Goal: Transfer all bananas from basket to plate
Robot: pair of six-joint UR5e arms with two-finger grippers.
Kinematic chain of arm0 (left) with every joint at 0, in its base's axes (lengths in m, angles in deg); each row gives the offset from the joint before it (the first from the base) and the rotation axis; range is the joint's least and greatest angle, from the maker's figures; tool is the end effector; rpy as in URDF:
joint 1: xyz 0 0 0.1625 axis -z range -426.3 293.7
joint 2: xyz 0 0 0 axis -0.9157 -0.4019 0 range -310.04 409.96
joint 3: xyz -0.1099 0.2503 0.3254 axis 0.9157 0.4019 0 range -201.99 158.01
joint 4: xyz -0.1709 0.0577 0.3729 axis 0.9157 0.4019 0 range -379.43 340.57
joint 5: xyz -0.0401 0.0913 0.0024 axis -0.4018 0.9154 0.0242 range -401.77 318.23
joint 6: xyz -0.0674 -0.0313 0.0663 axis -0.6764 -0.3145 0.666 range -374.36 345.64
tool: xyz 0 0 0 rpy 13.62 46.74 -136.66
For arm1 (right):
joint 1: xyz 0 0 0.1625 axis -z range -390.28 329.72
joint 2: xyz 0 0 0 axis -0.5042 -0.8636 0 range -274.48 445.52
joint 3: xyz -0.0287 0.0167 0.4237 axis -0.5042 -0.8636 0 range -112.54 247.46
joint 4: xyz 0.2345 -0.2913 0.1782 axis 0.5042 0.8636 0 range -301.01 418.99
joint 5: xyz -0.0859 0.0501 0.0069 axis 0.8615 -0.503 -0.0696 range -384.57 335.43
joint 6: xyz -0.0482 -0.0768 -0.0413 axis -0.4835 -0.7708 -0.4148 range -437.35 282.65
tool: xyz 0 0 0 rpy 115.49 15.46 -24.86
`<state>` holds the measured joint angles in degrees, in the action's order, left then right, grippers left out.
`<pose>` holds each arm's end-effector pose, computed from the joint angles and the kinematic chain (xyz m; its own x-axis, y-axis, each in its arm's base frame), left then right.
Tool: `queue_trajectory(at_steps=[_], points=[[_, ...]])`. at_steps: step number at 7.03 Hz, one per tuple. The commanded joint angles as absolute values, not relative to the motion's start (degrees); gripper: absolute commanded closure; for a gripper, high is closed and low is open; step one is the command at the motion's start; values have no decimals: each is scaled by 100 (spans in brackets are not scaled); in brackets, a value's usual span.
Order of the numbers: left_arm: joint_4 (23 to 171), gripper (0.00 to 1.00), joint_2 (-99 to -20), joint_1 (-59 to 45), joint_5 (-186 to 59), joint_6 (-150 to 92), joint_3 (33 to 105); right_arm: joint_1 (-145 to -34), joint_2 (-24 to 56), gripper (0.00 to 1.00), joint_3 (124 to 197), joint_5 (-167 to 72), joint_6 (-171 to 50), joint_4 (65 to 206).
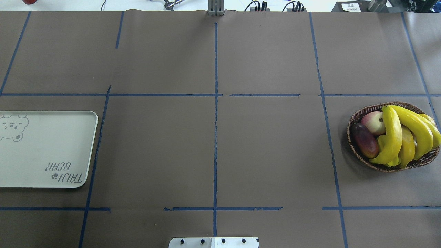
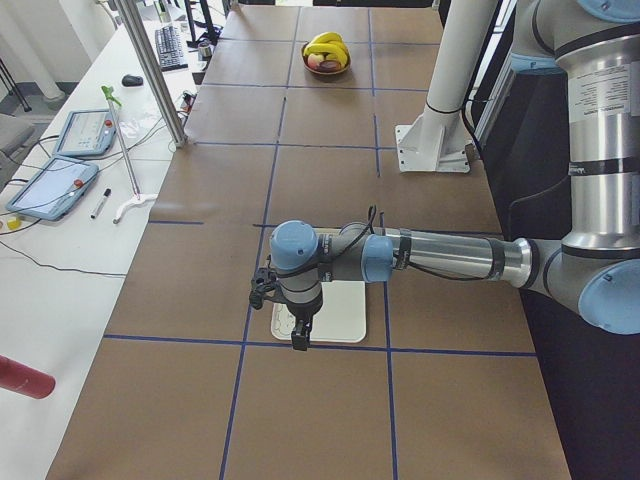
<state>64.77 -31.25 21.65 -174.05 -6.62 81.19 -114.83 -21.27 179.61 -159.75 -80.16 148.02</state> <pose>-0.0512 -0.4262 0.6286 0.7285 0.1443 -0.6696 -0.1350 0.9886 0.0662 0.0269 -0.3788 0.5915 0.6888 -0.1931 0.6988 0.1283 0.9811 0.1446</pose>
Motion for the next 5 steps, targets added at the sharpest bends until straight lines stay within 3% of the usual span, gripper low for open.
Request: queue_trajectory(at_steps=[1, 5], points=[[6477, 0, -3125, 2168, -17405, -662, 8119, -11483, -2127, 0, 17961, -15966, -8016, 14802], [6477, 0, -3133, 2159, -17405, -662, 8119, -11483, -2005, 0, 17996, -15975, -8007, 14759]])
